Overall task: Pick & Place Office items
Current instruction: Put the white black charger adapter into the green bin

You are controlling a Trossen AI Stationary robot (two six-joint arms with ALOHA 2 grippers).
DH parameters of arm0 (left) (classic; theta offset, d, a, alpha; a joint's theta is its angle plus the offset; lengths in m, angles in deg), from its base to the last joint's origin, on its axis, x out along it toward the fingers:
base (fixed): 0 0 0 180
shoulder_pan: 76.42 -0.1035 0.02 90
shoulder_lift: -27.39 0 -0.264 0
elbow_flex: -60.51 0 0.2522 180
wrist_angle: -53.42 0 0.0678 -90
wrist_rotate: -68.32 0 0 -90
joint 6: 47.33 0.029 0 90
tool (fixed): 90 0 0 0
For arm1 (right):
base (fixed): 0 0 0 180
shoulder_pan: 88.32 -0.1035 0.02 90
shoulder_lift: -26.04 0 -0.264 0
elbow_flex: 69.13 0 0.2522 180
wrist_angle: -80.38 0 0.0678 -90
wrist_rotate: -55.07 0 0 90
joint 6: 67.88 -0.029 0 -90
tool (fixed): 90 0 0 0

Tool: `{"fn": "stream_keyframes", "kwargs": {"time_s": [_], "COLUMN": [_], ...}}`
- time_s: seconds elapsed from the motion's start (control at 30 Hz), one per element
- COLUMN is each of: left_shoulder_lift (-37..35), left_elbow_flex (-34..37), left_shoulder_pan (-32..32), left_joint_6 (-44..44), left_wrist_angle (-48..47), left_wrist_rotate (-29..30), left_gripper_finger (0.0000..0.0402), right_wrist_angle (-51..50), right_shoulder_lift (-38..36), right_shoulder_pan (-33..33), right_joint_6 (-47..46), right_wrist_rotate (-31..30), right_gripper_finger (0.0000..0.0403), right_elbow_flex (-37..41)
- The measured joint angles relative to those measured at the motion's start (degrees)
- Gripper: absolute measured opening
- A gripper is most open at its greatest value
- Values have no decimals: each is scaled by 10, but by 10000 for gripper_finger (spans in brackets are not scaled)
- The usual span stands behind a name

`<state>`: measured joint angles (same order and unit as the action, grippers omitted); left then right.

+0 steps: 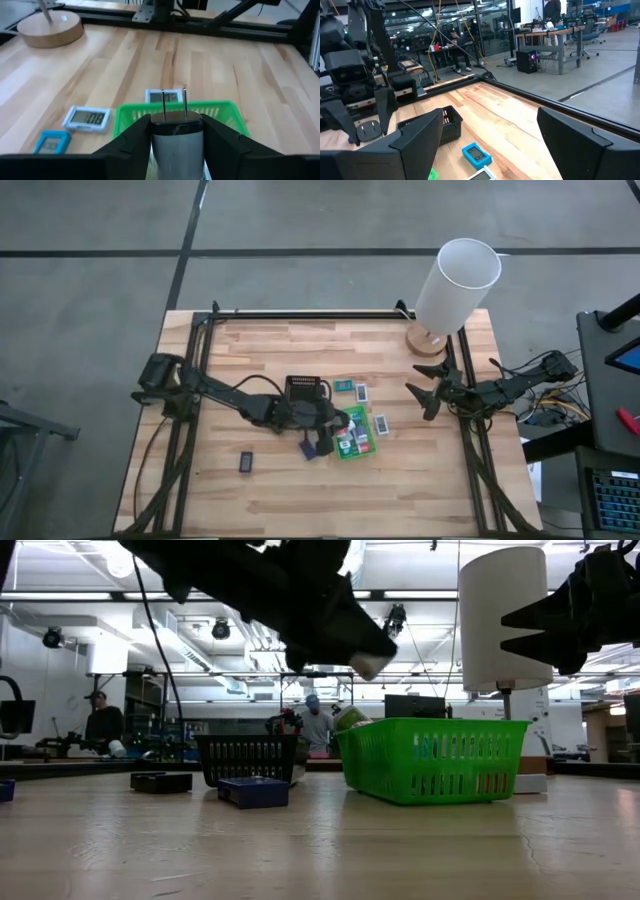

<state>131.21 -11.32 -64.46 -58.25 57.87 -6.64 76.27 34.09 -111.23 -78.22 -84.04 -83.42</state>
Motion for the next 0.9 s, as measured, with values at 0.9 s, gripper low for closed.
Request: {"fn": "stream_keyframes", "kwargs": {"time_s": [0.9], "left_shoulder_lift": [112], "left_elbow_flex": [-66], "left_shoulder_pan": [-23], "left_joint_6": [30], "left_wrist_angle": [29], "left_wrist_rotate": [-72], "left_gripper_finger": [179], "right_wrist_angle": [0], "right_shoulder_lift": [-1], "right_shoulder_pan": [0], "right_joint_6": [0], "right_wrist_rotate": [0], "right_gripper_finger": [319], "right_elbow_flex": [0]}}
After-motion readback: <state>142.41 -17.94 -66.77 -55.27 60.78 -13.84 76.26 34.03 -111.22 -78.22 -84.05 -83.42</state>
